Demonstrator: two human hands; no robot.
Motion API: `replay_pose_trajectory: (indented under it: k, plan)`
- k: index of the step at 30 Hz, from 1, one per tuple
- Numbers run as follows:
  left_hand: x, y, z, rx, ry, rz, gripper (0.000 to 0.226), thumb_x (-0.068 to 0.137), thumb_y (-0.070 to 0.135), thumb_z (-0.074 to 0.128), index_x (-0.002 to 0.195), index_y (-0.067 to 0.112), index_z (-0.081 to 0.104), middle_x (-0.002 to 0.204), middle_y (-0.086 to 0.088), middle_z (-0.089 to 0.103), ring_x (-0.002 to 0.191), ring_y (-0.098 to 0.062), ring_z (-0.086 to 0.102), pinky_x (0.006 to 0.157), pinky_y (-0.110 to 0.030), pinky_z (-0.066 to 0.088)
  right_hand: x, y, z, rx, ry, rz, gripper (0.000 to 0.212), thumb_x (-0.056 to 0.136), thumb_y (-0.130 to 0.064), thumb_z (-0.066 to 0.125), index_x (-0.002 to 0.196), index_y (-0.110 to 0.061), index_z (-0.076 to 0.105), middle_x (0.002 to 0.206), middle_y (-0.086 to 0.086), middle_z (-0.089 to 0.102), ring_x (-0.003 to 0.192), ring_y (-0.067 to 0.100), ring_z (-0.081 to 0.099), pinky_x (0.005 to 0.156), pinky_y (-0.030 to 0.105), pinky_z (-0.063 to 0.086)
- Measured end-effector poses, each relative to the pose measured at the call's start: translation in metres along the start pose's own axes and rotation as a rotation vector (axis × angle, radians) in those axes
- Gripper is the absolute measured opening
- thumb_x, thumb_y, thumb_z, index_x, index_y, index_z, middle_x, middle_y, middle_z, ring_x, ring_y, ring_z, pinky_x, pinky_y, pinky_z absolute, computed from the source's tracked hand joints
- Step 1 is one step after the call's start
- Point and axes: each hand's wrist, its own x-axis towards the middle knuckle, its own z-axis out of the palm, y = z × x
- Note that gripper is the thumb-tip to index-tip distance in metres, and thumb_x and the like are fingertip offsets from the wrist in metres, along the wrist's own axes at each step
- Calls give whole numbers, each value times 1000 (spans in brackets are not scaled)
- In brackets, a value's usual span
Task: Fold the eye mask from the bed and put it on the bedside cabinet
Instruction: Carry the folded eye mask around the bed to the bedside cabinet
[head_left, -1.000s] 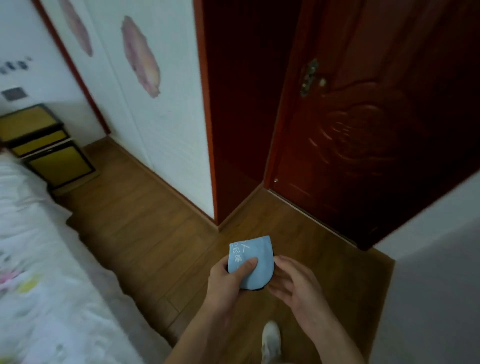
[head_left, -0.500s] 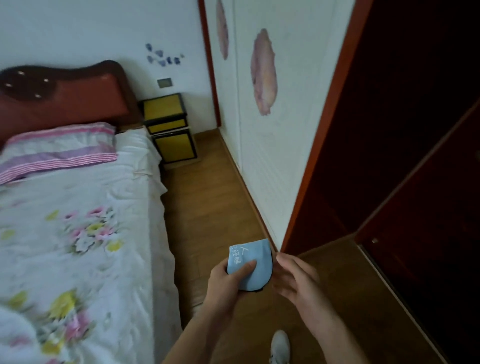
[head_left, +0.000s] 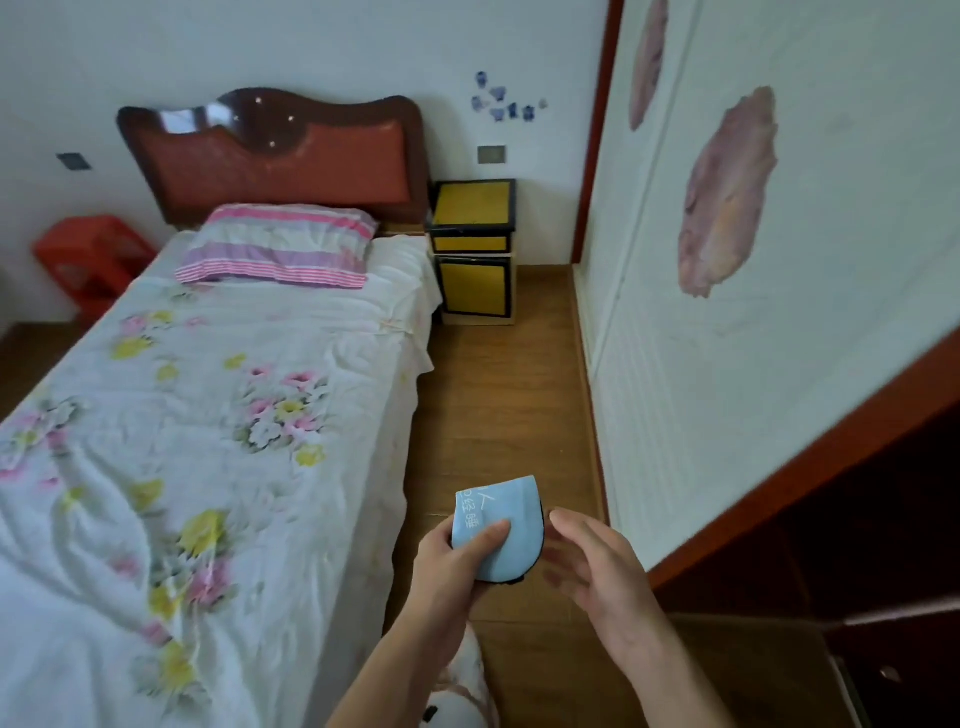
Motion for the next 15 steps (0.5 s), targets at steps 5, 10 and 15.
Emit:
replay_pose_trajectory:
  k: [5, 10, 15]
  plan:
    - [60, 33, -14, -30, 58, 6, 44, 75, 22, 82, 113, 6, 68, 109, -20, 74, 96, -33, 73, 70, -39, 60, 69, -26, 29, -63, -59, 21, 20, 87, -39, 72, 100, -26, 80, 102, 2, 81, 100, 22, 75, 95, 48, 57]
    - [145, 91, -32, -59, 47, 34, 42, 77, 22, 81, 114, 6, 68, 110, -20, 74, 98, -33, 72, 70, -38, 60, 153, -77, 73, -118, -68, -19, 20, 88, -39, 72, 102, -27, 79, 103, 1, 80, 100, 20, 75, 92, 45, 59]
    - [221, 158, -55, -52, 43, 47, 42, 75, 25, 83, 112, 9, 69, 107, -19, 75, 94, -33, 74, 71, -42, 62, 222, -133, 133, -146, -83, -31, 24, 90, -40, 69, 107, -25, 78, 105, 0, 80, 100, 18, 75, 90, 41, 59]
